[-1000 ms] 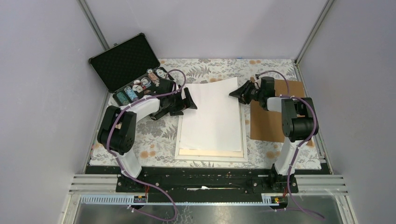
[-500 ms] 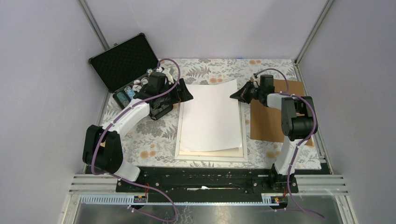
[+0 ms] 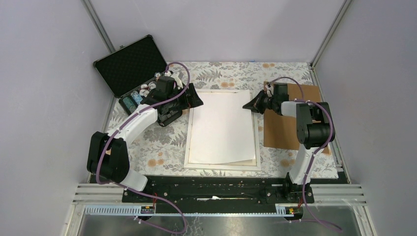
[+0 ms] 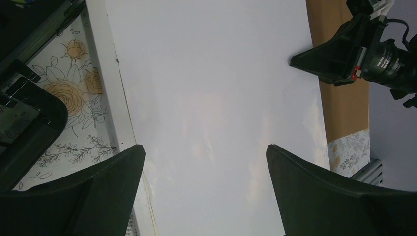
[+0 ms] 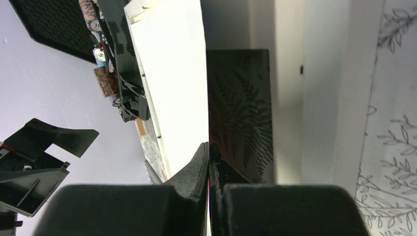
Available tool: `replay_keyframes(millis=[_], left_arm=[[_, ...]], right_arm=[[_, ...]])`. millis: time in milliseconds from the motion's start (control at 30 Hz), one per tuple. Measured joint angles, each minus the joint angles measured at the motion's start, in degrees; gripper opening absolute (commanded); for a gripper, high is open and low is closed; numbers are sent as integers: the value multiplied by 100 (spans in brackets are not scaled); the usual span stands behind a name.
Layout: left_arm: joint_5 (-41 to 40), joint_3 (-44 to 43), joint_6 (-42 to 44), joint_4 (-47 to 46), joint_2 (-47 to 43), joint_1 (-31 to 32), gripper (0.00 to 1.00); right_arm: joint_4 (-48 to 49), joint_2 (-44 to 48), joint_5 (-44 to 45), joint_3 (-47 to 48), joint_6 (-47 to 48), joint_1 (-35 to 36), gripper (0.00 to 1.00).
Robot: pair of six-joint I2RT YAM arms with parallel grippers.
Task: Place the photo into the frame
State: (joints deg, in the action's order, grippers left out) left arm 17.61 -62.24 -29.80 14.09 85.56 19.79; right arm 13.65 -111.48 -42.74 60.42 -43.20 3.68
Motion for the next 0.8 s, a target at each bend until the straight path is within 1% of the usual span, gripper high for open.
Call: replay_keyframes(millis=[133,367,600,800], left_arm=[[2,2,-2,-2,0,0,99],[13,2,-2,-2,0,0,99],[24,2,-2,-4,0,0,99],[70,2,-4,-9,0,0,99]], right_arm=[[94,76,26,-256,-85,2,0],[490,90,28,-391,-219,7,0],[911,127,256,-568,-356,35,0],[968,142,280,-597,-367,57,0]])
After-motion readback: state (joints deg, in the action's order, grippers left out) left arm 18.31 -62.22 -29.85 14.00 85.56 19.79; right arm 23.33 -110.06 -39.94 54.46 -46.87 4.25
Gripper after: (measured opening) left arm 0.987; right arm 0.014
